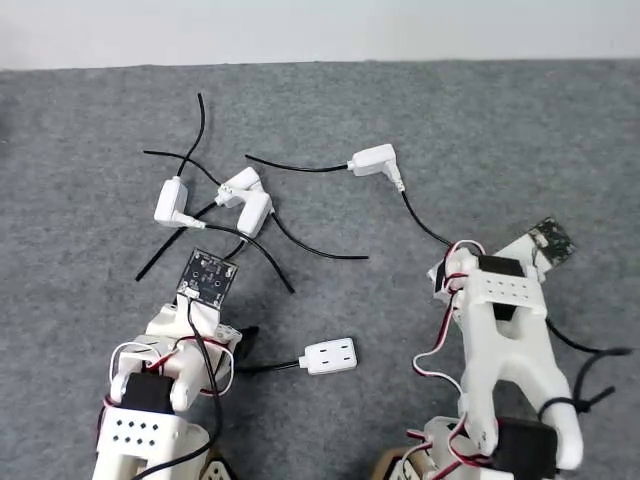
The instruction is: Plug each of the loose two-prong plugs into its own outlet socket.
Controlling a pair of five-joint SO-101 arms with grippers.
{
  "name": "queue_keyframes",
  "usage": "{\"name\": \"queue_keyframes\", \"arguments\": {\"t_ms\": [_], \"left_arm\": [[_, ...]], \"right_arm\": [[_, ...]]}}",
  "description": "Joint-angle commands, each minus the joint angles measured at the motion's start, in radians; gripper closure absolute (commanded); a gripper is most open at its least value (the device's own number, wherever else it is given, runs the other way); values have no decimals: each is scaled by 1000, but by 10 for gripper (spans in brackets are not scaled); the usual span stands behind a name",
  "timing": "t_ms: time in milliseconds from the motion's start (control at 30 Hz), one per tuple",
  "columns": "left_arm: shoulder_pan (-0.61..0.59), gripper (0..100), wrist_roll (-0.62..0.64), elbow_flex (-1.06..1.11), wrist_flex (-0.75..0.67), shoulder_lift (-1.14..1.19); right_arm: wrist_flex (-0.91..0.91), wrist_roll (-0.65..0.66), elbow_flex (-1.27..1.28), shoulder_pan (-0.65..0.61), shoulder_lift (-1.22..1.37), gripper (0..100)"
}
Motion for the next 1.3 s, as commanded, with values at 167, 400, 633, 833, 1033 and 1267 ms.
{"name": "queue_keyframes", "arguments": {"t_ms": [167, 400, 633, 833, 1033, 1267], "left_arm": [[9, 717, 6, -7, -25, -9], [9, 717, 6, -7, -25, -9], [9, 717, 6, -7, -25, -9], [9, 717, 6, -7, -25, -9], [9, 717, 6, -7, -25, -9], [9, 717, 6, -7, -25, -9]], "right_arm": [[-58, 115, -8, 21, -44, 975], [-13, 124, -20, 13, -51, 723], [174, 341, -196, -33, -51, 757], [380, 746, -460, -64, -42, 767], [397, 1395, -471, 42, -48, 765], [180, 1663, -307, 131, 8, 767]]}}
